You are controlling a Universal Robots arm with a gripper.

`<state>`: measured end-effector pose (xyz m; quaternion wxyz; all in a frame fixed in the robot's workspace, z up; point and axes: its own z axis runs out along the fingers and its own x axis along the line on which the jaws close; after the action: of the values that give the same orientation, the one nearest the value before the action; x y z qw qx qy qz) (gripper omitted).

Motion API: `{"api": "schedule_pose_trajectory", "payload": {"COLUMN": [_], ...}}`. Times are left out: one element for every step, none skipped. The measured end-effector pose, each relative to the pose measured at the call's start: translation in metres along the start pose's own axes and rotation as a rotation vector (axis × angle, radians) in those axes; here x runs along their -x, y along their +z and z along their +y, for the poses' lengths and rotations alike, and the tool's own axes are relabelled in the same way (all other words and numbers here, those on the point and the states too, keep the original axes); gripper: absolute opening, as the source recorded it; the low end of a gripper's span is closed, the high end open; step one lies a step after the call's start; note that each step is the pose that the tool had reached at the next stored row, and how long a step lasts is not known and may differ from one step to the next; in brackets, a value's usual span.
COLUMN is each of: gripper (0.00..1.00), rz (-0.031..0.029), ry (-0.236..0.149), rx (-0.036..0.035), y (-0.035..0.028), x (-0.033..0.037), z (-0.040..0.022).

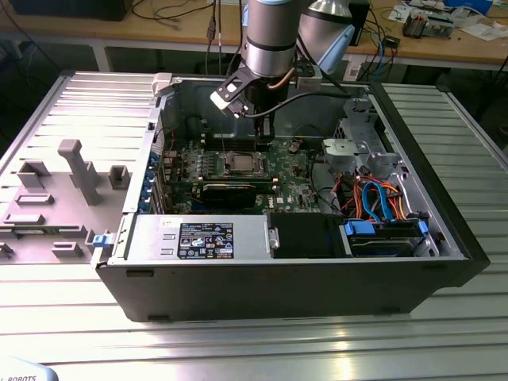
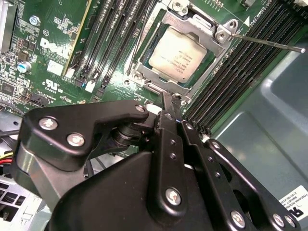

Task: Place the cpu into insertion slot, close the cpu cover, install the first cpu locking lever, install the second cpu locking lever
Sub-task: 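Close the cpu cover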

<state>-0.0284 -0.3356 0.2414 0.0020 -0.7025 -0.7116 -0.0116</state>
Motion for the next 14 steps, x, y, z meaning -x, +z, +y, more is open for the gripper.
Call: {"api": "schedule_pose_trajectory", "payload": {"gripper": [0.11,0.11,0.11,0.11,0.11,0.11,0.11,0.11,0.11,0.11,0.11,0.11,0.11,0.11], "rz": [0.0000,0.0000,0.0000,0.0000,0.0000,-0.0001,0.0000,0.0000,0.0001,0.0002,0.0001,0.0001,0.0001,0.0002], "ry": [0.000,0.000,0.000,0.000,0.000,0.000,0.000,0.000,0.000,0.000,0.000,0.000,0.000,-0.001], "rx": [0.0000,0.0000,0.0000,0.0000,0.0000,0.0000,0.0001,0.0000,0.0000,0.0001,0.0000,0.0001,0.0000,0.0001], "y": [0.0000,0.0000,0.0000,0.0000,0.0003,0.0005,0.0011,0.0019,0.0024,0.0031,0.0038,0.0055,0.0071,0.0084], "x": [0.0000,0.0000,0.0000,0.0000,0.0000,0.0000,0.0000,-0.0001,-0.0001,-0.0001,-0.0001,-0.0001,0.0000,0.0000], "z": [0.0000,0.0000,0.0000,-0.0003,-0.0016,-0.0031,-0.0048,-0.0075,-0.0088,-0.0106,-0.0123,-0.0134,-0.0142,-0.0156]}}
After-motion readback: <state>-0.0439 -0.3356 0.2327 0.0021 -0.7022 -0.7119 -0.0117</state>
